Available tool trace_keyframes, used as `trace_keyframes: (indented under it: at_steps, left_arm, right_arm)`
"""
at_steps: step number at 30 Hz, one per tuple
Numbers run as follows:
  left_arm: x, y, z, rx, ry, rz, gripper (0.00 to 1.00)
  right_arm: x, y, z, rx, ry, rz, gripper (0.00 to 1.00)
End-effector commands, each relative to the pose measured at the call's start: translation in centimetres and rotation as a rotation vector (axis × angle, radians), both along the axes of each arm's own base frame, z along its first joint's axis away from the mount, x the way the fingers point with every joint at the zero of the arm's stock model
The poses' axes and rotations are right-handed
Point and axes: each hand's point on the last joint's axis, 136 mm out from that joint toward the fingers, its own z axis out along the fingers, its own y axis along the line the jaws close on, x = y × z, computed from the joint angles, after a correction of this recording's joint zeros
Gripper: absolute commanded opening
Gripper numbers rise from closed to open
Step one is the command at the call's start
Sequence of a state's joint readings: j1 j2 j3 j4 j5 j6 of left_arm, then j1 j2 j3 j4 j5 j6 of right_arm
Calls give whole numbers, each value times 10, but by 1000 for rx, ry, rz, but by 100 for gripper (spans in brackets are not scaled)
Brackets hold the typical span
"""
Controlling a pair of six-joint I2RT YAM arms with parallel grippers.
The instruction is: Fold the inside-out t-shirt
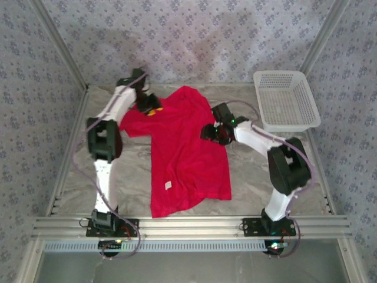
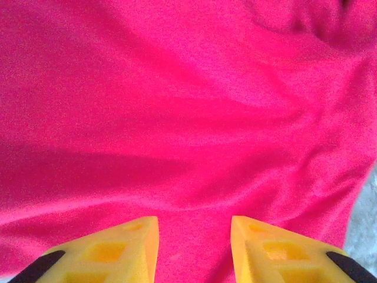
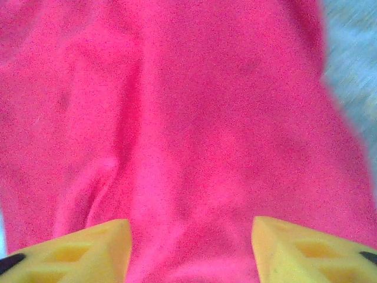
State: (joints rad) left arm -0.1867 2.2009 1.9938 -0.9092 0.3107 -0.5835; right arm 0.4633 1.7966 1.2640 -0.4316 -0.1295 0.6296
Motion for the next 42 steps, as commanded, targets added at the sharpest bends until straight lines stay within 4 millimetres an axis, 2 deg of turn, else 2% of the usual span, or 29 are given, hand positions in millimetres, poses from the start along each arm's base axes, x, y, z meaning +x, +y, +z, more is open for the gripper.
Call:
trace_keyframes:
  at_steps: [1,6,10,12,16,19,20,23,24,25,26,27,30,34,36,38,39,40,41,42]
  left_arm:
    - [-17,15,-7,-6,-41,44,38]
    - [-44,40,-59,-4,84,87,39]
    - [-55,67,-80,20,134,139,43]
    - [-51,77,-85,16,121,162,47]
    - [-51,94,-94,20,137,197,48]
    - [-52,108,-103,34,157,231,47]
    - [-50,112,-105,35,159,246,45]
    - [-46,127,-111,51,171,289,37]
    - [-43,132,-112,64,171,302,30]
    - [-40,138,-112,83,172,315,24]
    - [-34,146,-110,106,164,334,18]
    - [-34,151,-110,128,188,347,12]
    - [-17,162,-104,155,185,379,0]
    - [11,156,-91,154,142,365,0]
    - [25,149,-81,165,108,341,0]
    - [31,142,-73,178,92,312,0]
    - [31,140,-69,192,90,300,4]
    - [30,139,-64,206,86,290,10]
    - [26,138,-58,230,81,279,20]
    - [21,139,-52,259,78,272,28]
  right_arm:
    - [36,-11,-11,-32,51,8,65]
    - [111,-28,-13,22,42,-73,66]
    - [147,-31,-22,87,57,-109,68]
    - [159,-23,-26,117,57,-103,67]
    - [166,2,-39,188,82,-91,67]
    - [172,19,-50,228,81,-99,61]
    - [173,21,-54,229,87,-104,58]
    - [175,23,-58,248,93,-100,27]
    - [176,21,-53,251,91,-102,12]
    - [177,18,-47,250,82,-102,3]
    - [178,13,-38,240,69,-102,0]
    - [179,5,-25,220,44,-102,0]
    - [174,-25,17,97,-32,-110,0]
    - [162,-54,70,-58,-164,-135,0]
    - [155,-61,82,-112,-210,-138,0]
    - [152,-61,77,-110,-199,-128,4]
    - [149,-59,69,-101,-169,-120,9]
    - [147,-58,63,-91,-140,-103,21]
    - [144,-59,55,-97,-106,-97,44]
    - [139,-60,49,-114,-72,-87,56]
